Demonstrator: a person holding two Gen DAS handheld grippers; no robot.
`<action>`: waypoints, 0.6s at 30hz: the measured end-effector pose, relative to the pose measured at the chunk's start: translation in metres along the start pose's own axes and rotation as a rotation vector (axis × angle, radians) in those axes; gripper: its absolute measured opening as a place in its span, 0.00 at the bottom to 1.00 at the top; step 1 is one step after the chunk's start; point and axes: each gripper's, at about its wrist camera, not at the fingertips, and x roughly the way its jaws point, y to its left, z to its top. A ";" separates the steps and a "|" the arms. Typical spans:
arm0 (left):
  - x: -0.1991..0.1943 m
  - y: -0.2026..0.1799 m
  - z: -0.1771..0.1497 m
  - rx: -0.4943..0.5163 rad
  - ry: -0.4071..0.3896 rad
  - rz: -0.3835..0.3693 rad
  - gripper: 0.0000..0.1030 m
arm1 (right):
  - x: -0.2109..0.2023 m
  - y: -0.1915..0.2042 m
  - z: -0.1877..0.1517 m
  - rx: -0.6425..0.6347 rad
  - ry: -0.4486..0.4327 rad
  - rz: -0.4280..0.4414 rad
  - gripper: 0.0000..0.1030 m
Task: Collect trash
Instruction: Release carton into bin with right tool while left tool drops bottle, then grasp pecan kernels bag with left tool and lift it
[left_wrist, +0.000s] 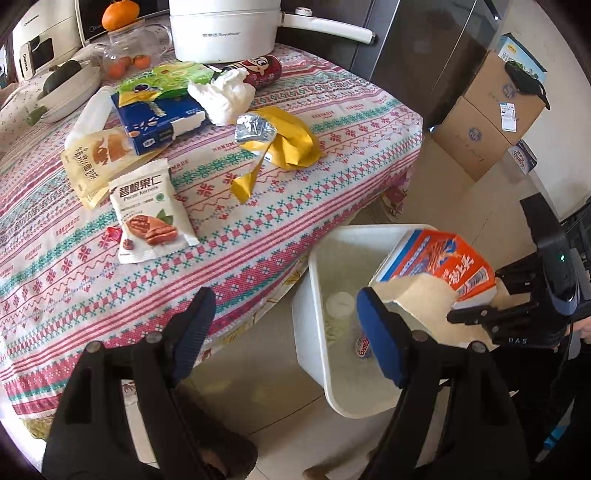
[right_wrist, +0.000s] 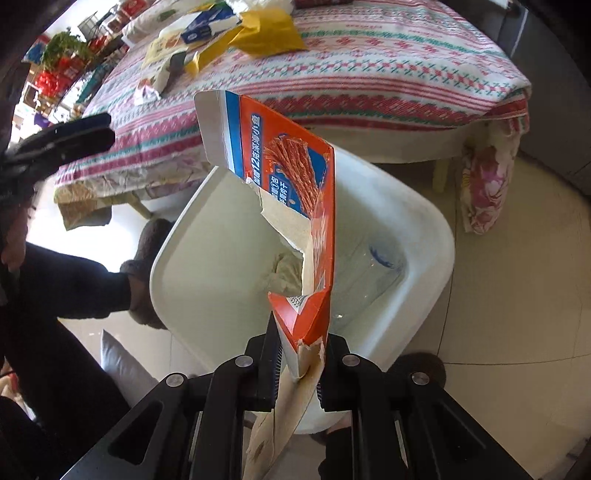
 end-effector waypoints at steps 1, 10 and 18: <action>0.001 0.001 0.002 -0.003 -0.001 0.000 0.77 | 0.004 0.002 0.001 -0.014 0.018 0.000 0.16; -0.003 0.010 0.001 -0.017 -0.002 0.004 0.77 | 0.023 0.015 0.002 -0.024 0.107 0.012 0.51; -0.008 0.020 0.003 -0.044 -0.007 0.023 0.77 | 0.011 0.008 0.012 0.018 0.077 -0.003 0.56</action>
